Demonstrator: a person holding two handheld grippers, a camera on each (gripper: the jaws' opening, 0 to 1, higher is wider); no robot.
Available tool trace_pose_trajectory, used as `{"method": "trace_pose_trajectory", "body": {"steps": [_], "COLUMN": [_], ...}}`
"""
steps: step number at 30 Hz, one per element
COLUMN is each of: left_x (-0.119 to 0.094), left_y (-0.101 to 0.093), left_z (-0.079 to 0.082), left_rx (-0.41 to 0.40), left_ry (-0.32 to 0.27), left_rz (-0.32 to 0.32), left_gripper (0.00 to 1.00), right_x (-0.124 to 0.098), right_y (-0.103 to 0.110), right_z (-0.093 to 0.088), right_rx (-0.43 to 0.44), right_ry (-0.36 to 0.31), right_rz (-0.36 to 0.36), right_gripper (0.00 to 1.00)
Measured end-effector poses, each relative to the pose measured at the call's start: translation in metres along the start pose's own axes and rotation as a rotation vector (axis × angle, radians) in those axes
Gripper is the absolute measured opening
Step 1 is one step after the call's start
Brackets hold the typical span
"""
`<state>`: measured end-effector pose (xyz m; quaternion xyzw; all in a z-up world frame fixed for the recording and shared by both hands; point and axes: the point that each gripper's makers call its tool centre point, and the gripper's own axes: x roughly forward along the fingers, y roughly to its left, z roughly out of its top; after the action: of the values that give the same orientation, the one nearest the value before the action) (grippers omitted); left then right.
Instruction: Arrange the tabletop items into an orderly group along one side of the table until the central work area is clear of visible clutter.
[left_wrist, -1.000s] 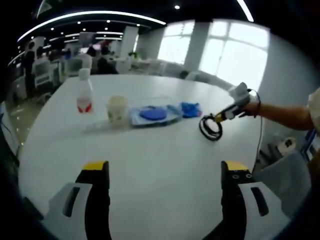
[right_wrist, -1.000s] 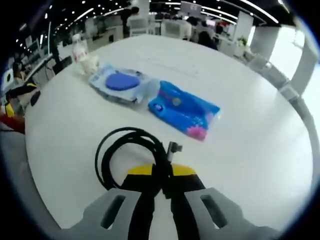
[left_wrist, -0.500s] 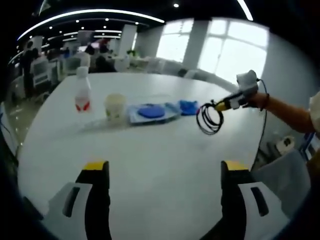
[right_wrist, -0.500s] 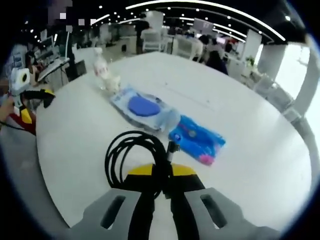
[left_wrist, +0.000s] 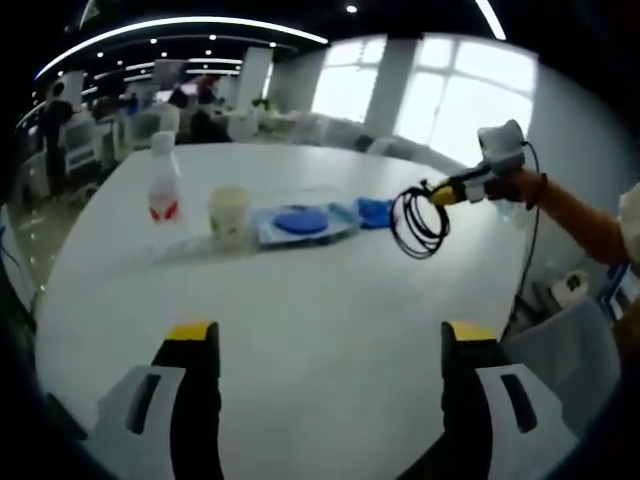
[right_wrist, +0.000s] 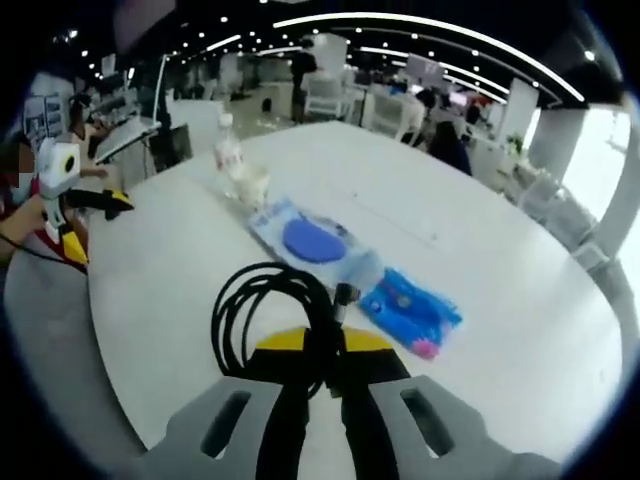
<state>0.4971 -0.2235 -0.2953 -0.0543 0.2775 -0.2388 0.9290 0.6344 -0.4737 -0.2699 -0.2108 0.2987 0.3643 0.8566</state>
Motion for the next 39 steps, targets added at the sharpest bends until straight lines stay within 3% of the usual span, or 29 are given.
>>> {"method": "trace_pose_trajectory", "body": {"steps": [11, 27, 34, 39], "left_x": [-0.001, 0.001, 0.002, 0.001], "left_y": [-0.001, -0.001, -0.003, -0.001], "left_z": [0.002, -0.001, -0.005, -0.004], "left_rx": [0.01, 0.014, 0.015, 0.009], "left_ry": [-0.005, 0.01, 0.028, 0.025], "left_rz": [-0.002, -0.001, -0.005, -0.001], "left_gripper": [0.89, 0.89, 0.89, 0.88], "right_x": [0.02, 0.053, 0.061, 0.068], "right_y": [0.01, 0.009, 0.005, 0.003], "right_z": [0.001, -0.025, -0.029, -0.038], "right_rx": [-0.033, -0.053, -0.046, -0.112], "right_ry": [0.037, 0.151, 0.17, 0.206], "right_rz": [0.039, 0.073, 0.09, 0.096], "right_gripper": [0.09, 0.1, 0.1, 0.1]}}
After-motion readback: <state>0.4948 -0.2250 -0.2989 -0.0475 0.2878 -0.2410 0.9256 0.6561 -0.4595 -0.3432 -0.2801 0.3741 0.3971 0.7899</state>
